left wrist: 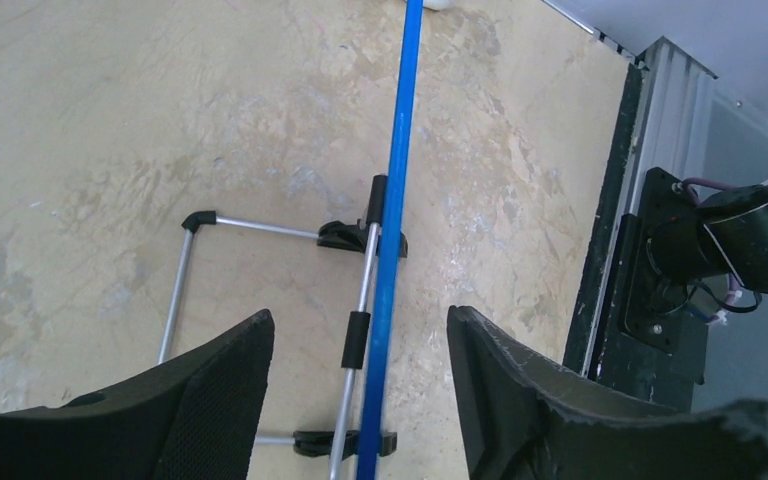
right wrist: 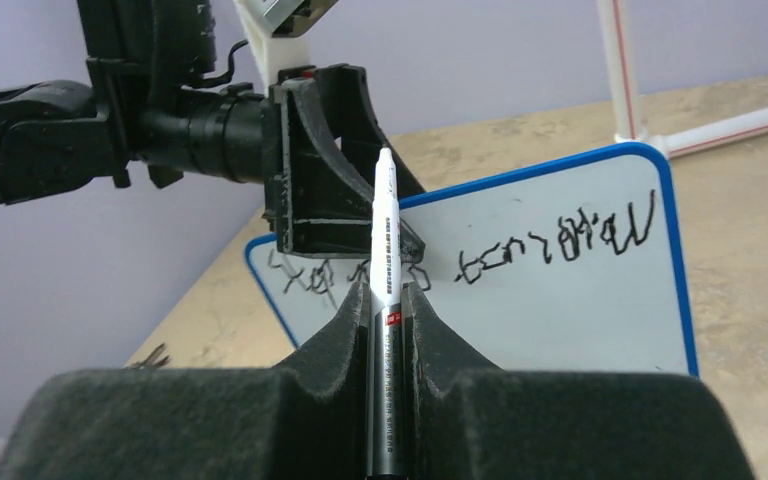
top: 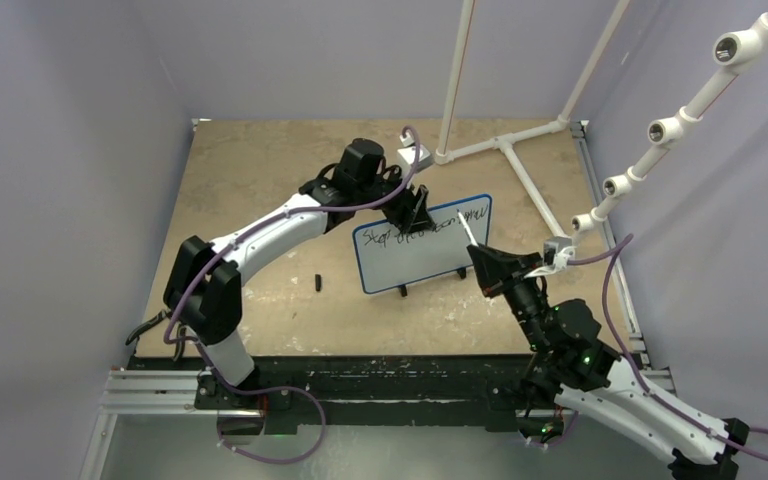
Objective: Write a sentence on the whiteboard
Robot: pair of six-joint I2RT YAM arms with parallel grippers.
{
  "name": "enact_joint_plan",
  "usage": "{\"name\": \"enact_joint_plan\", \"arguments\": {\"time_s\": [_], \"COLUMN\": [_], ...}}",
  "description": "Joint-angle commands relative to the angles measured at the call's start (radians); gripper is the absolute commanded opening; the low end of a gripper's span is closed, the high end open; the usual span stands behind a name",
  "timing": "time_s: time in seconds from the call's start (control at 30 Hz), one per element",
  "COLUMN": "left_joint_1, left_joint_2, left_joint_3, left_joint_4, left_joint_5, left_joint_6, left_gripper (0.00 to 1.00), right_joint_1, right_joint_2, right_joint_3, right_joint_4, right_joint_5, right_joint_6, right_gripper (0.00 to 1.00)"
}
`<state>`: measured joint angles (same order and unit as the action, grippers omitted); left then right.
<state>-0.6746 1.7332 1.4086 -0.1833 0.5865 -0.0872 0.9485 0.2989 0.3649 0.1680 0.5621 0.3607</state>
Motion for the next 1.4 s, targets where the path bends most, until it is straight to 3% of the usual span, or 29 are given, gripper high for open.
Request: {"name": "enact_joint_plan", "arguments": {"time_s": [0.0,0.3,0.73,1.07,1.37], "left_joint_1": [0.018,0.127,0.17,0.17,0.17], "left_joint_2": [-0.107,-0.288,-0.546,-0.547,-0.544], "left_joint_3": [-0.023,-0.137,-0.416,-0.462,-0.471], "left_joint_4": [-0.014,-0.049,-0.112,-0.108,-0.114], "left_joint_5": [-0.079,-0.058,-0.157,-0.189,-0.182], "left_joint_6": [-0.001,-0.009,0.009,0.043,0.065], "left_gripper": [0.66,0.74,0.75,0.53,0.37], "right_joint_1": [-0.001,0.0,0.004,0.023,0.036], "right_joint_2": [-0.036,0.038,0.297,0.56,0.648], "right_joint_3": [0.019,0.009,-0.041,-0.003,0.02], "right_joint_4": [-0.017,-0.025,0.186,0.298,0.361], "right_joint_5": [-0.158,-0.295,-0.414,-0.428,-0.439], "right_joint_6": [-0.025,-0.008,0.011,-0.013,-0.034], "right_gripper": [0.0,0.0,0.0,0.0,0.0]}}
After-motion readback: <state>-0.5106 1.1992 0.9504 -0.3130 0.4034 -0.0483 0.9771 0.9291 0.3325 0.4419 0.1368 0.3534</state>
